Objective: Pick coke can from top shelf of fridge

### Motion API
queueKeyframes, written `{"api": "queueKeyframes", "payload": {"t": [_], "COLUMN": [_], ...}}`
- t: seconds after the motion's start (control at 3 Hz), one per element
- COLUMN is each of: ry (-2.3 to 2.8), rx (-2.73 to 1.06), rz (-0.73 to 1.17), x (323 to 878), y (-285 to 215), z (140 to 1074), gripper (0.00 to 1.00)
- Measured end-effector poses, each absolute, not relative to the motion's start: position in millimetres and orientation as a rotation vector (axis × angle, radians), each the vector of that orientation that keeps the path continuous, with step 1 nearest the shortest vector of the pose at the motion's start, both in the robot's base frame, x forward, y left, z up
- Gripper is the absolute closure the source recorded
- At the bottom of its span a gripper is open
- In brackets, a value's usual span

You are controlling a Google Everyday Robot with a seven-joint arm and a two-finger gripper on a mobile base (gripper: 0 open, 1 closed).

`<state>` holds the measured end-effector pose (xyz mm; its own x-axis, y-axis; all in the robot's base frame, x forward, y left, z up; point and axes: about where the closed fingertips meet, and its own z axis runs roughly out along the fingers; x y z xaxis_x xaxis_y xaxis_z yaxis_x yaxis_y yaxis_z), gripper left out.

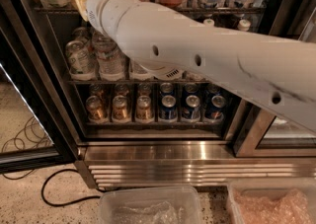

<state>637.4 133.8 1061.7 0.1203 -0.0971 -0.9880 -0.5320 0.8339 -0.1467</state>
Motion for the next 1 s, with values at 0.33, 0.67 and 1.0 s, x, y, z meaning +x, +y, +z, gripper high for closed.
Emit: {"api": "queueKeyframes", "payload": {"t": [0.33, 0.67, 1.0], "ry": [1.432, 1.426, 1.425], "rx": [-0.539, -0.497, -0.496], "rz": [0.335, 0.324, 0.334], "x": [642, 664, 669], "y": [133, 132, 135], "z": [1062, 1067, 1066], "gripper": [0.39, 0.29, 0.32]}}
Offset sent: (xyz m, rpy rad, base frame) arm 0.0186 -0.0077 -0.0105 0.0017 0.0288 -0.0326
